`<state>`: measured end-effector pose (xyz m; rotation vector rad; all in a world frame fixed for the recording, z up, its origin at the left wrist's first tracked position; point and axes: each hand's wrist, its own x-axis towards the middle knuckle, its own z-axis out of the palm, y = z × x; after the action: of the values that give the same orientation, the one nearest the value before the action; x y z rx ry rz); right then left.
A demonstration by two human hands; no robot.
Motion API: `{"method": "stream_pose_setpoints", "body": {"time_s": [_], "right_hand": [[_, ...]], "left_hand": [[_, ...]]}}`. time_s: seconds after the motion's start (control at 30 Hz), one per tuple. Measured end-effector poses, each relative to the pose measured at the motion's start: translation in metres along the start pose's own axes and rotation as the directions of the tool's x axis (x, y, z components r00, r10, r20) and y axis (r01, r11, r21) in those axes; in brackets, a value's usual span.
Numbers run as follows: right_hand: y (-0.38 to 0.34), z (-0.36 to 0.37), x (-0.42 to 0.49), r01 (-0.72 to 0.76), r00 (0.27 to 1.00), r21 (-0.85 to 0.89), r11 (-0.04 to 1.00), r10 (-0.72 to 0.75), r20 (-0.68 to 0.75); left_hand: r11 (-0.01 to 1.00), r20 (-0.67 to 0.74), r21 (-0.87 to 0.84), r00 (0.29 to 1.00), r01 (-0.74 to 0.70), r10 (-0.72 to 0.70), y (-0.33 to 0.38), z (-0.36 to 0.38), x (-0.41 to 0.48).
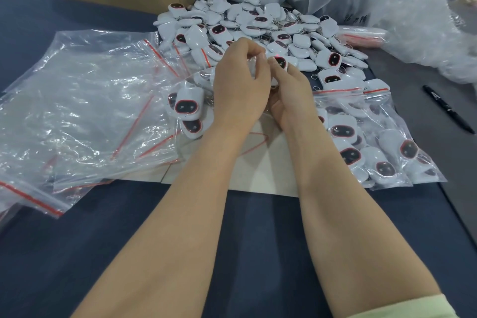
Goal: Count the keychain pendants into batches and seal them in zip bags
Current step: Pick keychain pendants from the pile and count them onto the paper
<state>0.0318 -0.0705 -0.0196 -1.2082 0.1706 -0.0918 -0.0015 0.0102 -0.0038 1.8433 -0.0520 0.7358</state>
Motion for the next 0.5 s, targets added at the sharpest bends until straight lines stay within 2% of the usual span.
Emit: {"method": "stream_pose_setpoints", "body": {"time_s": [0.1,0.23,0.37,0.5], "right_hand": [[-0.0005,0.0005,0.0038,-0.037,0.998,0.079,0.996,0.041,-0.053],[0.0031,0.0,0.0043,-0.007,1.0,-0.003,1.0,0.007,-0.017],[0.0028,0.0,0.0056,0.0,1.0,0.035,0.999,0.001,-0.031],[0.0031,0.0001,0.0018,0.01,0.999,0.005,1.0,-0.01,0.053]], "left_hand": [[1.0,0.005,0.001,1.0,0.002,-0.002,0.0,0.0001,0.0],[1.0,0.005,0.0,1.0,0.001,-0.001,-0.0002,-0.0001,-0.0001],[1.0,0.008,0.001,1.0,0.002,-0.002,-0.0005,-0.0002,0.0001],[1.0,0.008,0.005,1.0,0.002,-0.003,-0.0005,-0.0001,0.0]]}}
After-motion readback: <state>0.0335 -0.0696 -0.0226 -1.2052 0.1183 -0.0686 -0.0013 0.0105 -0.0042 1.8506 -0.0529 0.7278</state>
